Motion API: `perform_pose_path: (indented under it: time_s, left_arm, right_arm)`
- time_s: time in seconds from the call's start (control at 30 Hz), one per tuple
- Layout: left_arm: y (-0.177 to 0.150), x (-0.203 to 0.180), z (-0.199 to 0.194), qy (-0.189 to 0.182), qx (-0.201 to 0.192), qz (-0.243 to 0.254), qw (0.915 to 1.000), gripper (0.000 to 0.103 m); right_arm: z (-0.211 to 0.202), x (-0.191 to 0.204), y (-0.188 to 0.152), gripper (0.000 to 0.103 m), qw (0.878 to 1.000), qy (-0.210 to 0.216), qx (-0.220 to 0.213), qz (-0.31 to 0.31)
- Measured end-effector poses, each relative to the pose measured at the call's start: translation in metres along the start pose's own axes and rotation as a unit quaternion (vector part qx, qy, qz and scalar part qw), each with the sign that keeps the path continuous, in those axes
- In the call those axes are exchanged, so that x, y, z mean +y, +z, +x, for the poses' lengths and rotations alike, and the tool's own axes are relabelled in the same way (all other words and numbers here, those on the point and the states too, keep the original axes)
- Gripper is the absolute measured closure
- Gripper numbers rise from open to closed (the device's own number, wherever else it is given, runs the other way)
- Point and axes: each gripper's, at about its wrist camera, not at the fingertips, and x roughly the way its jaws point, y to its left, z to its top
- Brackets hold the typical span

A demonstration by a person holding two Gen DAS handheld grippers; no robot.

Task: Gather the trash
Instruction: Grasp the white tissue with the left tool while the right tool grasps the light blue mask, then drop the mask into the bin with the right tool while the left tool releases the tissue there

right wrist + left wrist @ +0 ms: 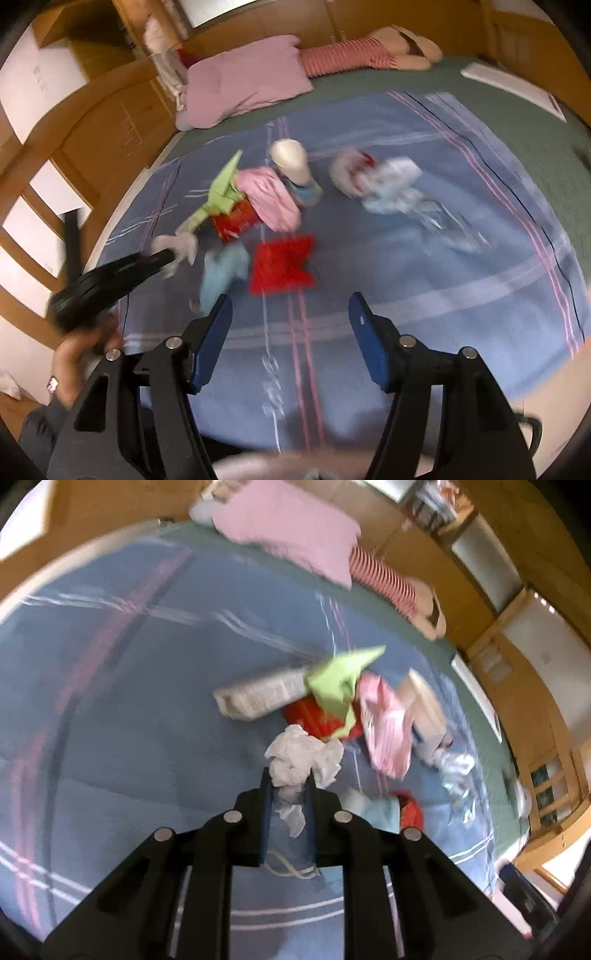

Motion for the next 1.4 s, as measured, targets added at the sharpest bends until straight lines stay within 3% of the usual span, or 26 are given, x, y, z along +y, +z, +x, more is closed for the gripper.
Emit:
perform_pose_path:
  time_s: [0.13, 0.2, 0.23, 0.33, 0.4, 0.43, 0.47, 0.5, 0.53, 0.57, 0.63, 0.87, 1.07, 1.13, 1.27, 1.4]
  left_arm:
    - [-0.002, 0.012, -0.023, -0.003, -0.023, -0.027, 0.9994, 0.086]
    - [-0.001, 0.020, -0.031, 0.023, -0.039, -0.032, 0.9984, 0.086]
    - [-0.002, 0.025, -0.034, 0.036, -0.043, -0.036, 0.9978, 0.086]
    - [-0.002, 0.035, -0.030, 0.033, -0.029, -0.056, 0.9974, 0.086]
    - [-0.003, 0.038, -0.029, 0.036, -0.022, -0.055, 0.9976, 0.086]
    - [-0.004, 0.039, -0.029, 0.037, -0.022, -0.053, 0.9976, 0.086]
    - [-0.004, 0.039, -0.029, 0.038, -0.022, -0.051, 0.9977, 0.086]
    - [-0.004, 0.038, -0.029, 0.037, -0.022, -0.050, 0.9978, 0.086]
    - [-0.005, 0.036, -0.029, 0.036, -0.022, -0.048, 0.9979, 0.086]
    - [-0.006, 0.035, -0.029, 0.035, -0.023, -0.046, 0.9981, 0.086]
    - [-0.009, 0.032, -0.031, 0.037, -0.025, -0.036, 0.9984, 0.086]
    - [-0.024, 0.017, -0.041, 0.072, -0.044, 0.010, 0.9964, 0.086]
    - [-0.059, -0.012, -0.069, 0.116, -0.088, 0.097, 0.9846, 0.086]
    - [-0.075, -0.020, -0.088, 0.112, -0.103, 0.111, 0.9821, 0.086]
    - [-0.098, -0.024, -0.128, 0.082, -0.126, 0.093, 0.9843, 0.086]
    - [-0.112, -0.049, -0.166, 0.080, -0.150, 0.119, 0.9782, 0.086]
  right_arm:
    - [0.044, 0.033, 0.022, 0.039, 0.999, 0.043, 0.024, -0.010]
    - [0.069, 0.053, 0.026, 0.039, 0.997, 0.050, 0.048, -0.026]
    - [0.082, 0.064, 0.026, 0.039, 0.996, 0.044, 0.061, -0.039]
    - [0.119, 0.085, 0.020, 0.039, 0.990, -0.031, 0.097, -0.094]
    - [0.139, 0.086, 0.012, 0.039, 0.985, -0.044, 0.133, -0.098]
    - [0.145, 0.085, 0.008, 0.044, 0.983, -0.047, 0.147, -0.100]
    - [0.149, 0.085, 0.004, 0.060, 0.980, -0.053, 0.154, -0.112]
    - [0.149, 0.086, 0.002, 0.067, 0.979, -0.058, 0.155, -0.123]
    - [0.148, 0.086, 0.000, 0.080, 0.978, -0.056, 0.153, -0.129]
    - [0.143, 0.084, 0.001, 0.088, 0.980, -0.039, 0.149, -0.124]
    - [0.131, 0.081, 0.005, 0.092, 0.984, -0.007, 0.139, -0.108]
    - [0.064, 0.093, 0.015, 0.092, 0.989, 0.039, 0.050, -0.132]
    - [-0.003, 0.095, 0.004, 0.092, 0.988, 0.051, -0.004, -0.147]
    - [-0.023, 0.090, -0.001, 0.092, 0.987, 0.058, -0.017, -0.146]
    - [-0.070, 0.079, -0.013, 0.092, 0.986, 0.055, -0.052, -0.147]
    - [-0.106, 0.068, -0.030, 0.092, 0.987, 0.044, -0.075, -0.134]
